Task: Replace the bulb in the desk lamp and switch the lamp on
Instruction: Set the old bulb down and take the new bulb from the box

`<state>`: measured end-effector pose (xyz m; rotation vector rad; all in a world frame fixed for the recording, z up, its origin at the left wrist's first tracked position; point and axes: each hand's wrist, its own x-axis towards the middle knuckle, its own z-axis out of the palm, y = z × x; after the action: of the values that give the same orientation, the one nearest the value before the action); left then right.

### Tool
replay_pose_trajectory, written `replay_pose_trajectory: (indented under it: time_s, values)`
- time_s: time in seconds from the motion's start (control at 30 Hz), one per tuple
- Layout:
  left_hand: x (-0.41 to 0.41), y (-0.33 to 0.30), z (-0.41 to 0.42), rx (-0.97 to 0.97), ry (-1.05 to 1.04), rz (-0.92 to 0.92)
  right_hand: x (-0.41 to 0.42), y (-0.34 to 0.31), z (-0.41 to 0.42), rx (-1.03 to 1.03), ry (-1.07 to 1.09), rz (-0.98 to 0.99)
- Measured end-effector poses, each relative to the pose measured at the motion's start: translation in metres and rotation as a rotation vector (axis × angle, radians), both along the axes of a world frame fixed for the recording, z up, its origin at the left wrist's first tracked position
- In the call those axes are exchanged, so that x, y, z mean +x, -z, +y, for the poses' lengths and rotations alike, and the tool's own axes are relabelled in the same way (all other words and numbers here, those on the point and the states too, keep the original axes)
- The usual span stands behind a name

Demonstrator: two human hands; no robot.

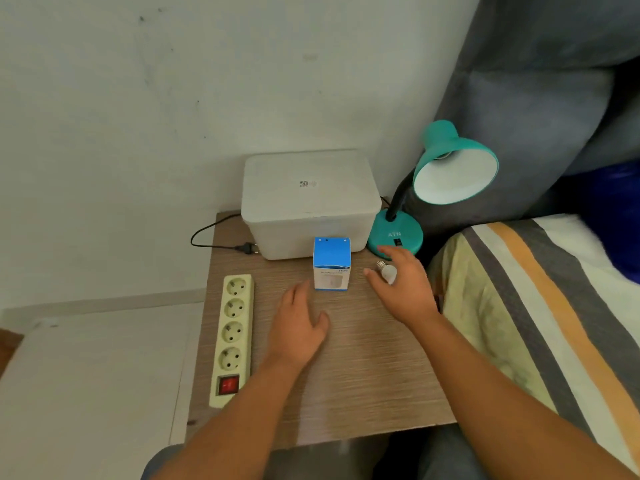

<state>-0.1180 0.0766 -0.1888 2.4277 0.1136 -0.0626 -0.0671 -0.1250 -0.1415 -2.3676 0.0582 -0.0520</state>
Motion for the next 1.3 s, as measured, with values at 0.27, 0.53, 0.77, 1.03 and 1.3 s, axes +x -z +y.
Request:
replay_pose_trajectory:
  time_s: [0.27, 0.53, 0.77, 1.03, 1.3]
  values:
    - [0.048, -0.023, 0.010, -0.224, -0.002, 0.018, 0.025, -0.011, 0.032, -0.005, -0.238, 0.121]
    - [0.057, -0.012, 0.019, -0.326, 0.106, 0.009, 0.028, 0.001, 0.038, -0.021, -0.267, 0.074]
    - [0.059, -0.012, 0.027, -0.361, 0.057, 0.102, 0.025, 0.001, 0.033, -0.045, -0.338, 0.083]
    - [0.065, -0.018, 0.034, -0.287, 0.142, 0.123, 0.021, -0.002, 0.032, -0.101, -0.392, 0.061]
    - [0.057, -0.011, 0.034, -0.409, 0.139, 0.121, 0.036, -0.018, 0.052, 0.088, -0.157, 0.029]
